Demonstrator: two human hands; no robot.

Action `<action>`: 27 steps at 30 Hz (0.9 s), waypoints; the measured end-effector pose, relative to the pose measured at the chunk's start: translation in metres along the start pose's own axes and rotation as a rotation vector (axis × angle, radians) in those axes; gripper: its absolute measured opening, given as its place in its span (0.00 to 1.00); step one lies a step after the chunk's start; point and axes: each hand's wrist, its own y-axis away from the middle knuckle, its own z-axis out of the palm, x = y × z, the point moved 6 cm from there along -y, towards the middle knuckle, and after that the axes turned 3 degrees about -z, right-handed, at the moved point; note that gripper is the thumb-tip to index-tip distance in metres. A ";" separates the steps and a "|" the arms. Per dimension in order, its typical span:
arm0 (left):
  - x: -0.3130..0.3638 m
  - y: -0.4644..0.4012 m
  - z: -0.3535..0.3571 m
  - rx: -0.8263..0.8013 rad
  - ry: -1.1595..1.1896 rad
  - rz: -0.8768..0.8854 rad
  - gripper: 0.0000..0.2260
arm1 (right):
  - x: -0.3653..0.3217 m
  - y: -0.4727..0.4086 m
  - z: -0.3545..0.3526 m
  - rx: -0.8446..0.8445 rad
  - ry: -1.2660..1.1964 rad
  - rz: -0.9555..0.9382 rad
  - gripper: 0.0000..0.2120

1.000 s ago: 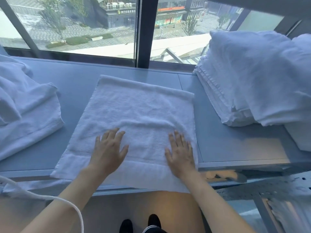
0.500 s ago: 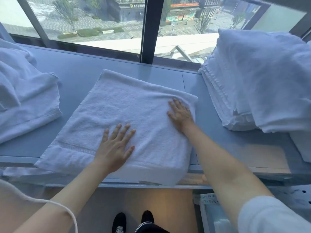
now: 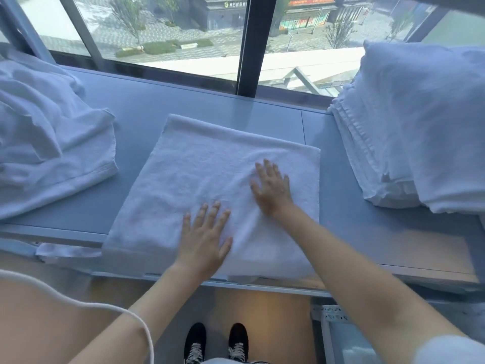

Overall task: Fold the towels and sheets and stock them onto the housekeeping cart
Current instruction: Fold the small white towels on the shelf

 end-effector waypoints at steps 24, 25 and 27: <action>-0.150 -0.178 -0.074 0.002 0.028 -0.242 0.31 | 0.003 0.059 0.022 0.019 0.089 -0.157 0.30; -0.149 -0.178 -0.074 -0.004 0.005 -0.254 0.31 | 0.003 0.059 0.022 0.016 0.086 -0.154 0.30; -0.137 -0.172 -0.075 0.009 -0.042 -0.241 0.30 | 0.002 0.060 0.021 0.017 0.080 -0.150 0.30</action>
